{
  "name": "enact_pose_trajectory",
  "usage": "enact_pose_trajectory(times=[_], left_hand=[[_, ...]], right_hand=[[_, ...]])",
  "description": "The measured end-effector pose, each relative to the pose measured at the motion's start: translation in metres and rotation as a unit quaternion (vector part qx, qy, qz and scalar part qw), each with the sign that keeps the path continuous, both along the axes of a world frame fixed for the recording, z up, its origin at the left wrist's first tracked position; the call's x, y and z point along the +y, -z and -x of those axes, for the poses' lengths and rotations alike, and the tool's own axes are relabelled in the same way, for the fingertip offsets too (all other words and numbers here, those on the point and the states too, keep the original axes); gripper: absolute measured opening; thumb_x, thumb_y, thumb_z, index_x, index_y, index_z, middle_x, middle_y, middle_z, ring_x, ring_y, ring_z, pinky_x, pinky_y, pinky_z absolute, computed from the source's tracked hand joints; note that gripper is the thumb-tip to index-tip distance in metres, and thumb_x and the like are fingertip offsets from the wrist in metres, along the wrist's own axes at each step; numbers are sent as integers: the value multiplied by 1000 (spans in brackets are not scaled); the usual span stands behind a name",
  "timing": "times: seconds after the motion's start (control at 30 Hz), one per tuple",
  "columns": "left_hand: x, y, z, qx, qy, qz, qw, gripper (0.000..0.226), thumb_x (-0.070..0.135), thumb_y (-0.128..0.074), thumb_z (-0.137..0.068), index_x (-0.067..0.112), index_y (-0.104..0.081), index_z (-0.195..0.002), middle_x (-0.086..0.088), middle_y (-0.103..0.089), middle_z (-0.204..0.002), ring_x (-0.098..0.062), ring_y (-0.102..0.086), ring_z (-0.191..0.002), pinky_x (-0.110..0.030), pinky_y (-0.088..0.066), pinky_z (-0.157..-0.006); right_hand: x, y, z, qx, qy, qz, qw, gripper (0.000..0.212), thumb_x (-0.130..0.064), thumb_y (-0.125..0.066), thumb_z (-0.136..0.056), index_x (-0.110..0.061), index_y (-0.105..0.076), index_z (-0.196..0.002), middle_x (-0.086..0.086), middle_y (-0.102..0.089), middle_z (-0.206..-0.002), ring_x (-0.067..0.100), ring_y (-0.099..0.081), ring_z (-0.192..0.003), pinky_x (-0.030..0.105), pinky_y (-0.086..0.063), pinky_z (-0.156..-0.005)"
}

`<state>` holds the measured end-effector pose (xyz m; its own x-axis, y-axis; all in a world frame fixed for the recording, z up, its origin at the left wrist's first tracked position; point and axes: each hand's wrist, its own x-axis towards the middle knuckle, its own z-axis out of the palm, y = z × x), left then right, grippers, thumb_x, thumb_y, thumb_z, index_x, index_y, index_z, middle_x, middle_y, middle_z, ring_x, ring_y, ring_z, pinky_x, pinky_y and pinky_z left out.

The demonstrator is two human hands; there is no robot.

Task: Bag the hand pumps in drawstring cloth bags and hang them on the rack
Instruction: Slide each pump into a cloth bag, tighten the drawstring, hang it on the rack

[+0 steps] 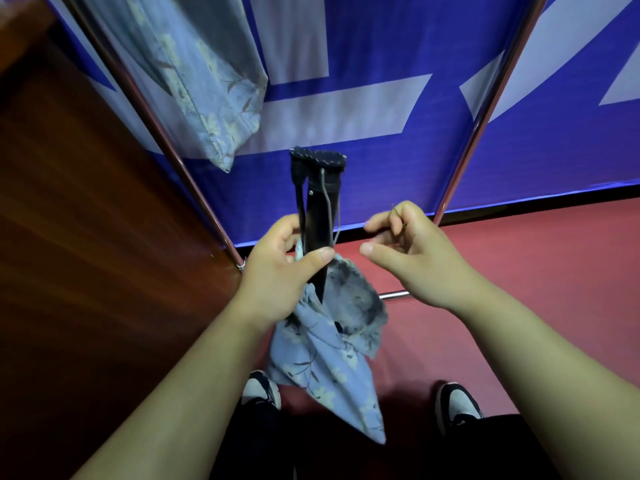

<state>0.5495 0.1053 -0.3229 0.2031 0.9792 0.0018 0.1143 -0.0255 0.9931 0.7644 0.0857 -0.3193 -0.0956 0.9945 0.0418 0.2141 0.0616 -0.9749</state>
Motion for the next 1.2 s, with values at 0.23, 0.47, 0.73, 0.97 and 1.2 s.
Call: enact_pose_trajectory(times=[0.23,0.47,0.73,0.97,1.2], left_hand=[[6,-8,16,-42,-44,11,998,34,19,-72,-82,26,-65,-114,5,-77,-109,-13,-71,-104,-36,-55,-92],[2,-12,15,-81,-34,21,996,33,14,-70,-82,24,-64,-113,3,-77,-107,-14,-72,-100,-29,-57,-84],[-2,-13,12,-117,-28,43,992,34,11,-70,-82,22,-64,-113,-2,-77,-103,-18,-73,-93,-33,-58,-81],[1,-13,16,-126,-30,33,991,31,20,-77,-78,38,-73,-103,-2,-76,-109,-22,-70,-106,-45,-53,-97],[-1,-13,16,-136,-17,24,990,31,26,-77,-74,42,-73,-101,-1,-75,-111,-25,-67,-111,-56,-49,-106]], right_hand=[[-5,7,8,-175,-77,6,981,22,-29,-38,-92,-25,-44,-71,-14,-47,-64,9,-43,-63,33,-39,-64],[-10,16,24,-312,-147,-44,938,12,-23,-59,-97,-26,-71,-97,-16,-65,-79,5,-57,-75,23,-47,-73],[-10,22,20,-296,-134,8,946,53,-17,-73,-84,-31,-60,-134,-23,-64,-92,5,-62,-78,31,-53,-82],[-11,12,13,-267,-167,90,945,31,-16,-79,-79,-34,-66,-101,-14,-71,-103,-5,-63,-81,20,-52,-79],[-19,17,31,-91,-178,116,973,27,-6,-77,-84,-10,-51,-82,-4,-71,-84,5,-55,-53,19,-44,-56]])
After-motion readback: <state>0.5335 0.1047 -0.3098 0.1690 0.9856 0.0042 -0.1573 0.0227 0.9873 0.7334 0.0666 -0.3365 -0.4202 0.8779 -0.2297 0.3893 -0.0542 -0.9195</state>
